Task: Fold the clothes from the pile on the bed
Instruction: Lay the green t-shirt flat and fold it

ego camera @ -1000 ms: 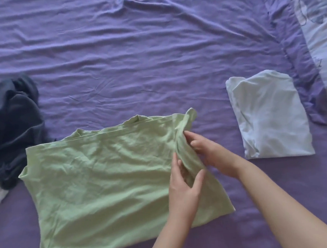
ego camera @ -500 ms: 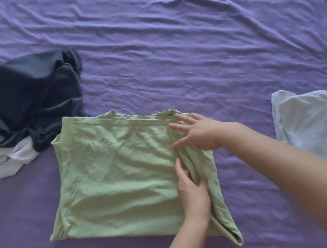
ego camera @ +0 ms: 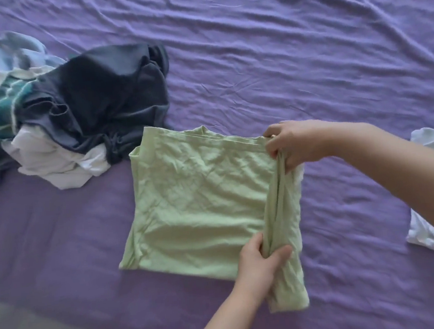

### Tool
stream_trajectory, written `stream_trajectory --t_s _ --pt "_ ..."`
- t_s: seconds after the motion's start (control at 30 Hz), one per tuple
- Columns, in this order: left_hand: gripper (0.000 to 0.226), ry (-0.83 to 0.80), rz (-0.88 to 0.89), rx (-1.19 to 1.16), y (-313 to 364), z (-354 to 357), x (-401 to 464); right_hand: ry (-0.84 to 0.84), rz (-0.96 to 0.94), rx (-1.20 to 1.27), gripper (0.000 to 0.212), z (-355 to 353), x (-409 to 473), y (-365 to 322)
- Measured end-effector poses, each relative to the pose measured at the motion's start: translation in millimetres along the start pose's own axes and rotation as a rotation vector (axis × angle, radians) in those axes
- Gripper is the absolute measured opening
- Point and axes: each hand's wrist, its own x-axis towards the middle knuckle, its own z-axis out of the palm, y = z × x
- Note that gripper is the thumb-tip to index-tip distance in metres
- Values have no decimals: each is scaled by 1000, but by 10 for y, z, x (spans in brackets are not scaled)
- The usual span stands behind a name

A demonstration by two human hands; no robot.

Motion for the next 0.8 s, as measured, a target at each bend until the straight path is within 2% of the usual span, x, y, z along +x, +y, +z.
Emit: stream_trajectory --t_s 0.1,0.3,0.4,0.57,0.63,0.73,0.8 --pt "21 57 53 39 70 -590 -83 159 -16 87 27 -84 288 -349" --pt "18 253 132 131 263 -1614 -106 433 -28 23 19 -93 1010 -1107" --pt "16 323 139 209 253 -2030 -73 503 -20 -23 18 -64 1329 -1410" --pt "14 358 118 247 254 -2485 115 531 18 -102 19 -61 1819 -1708" --pt "21 384 107 392 229 -2605 206 528 31 -42 28 16 1976 -1775" --pt "58 461 124 771 135 -2712 270 524 43 -27 67 258 1926 -1813" --pt "75 446 125 783 103 -2737 277 569 106 -16 79 535 1684 -1806"
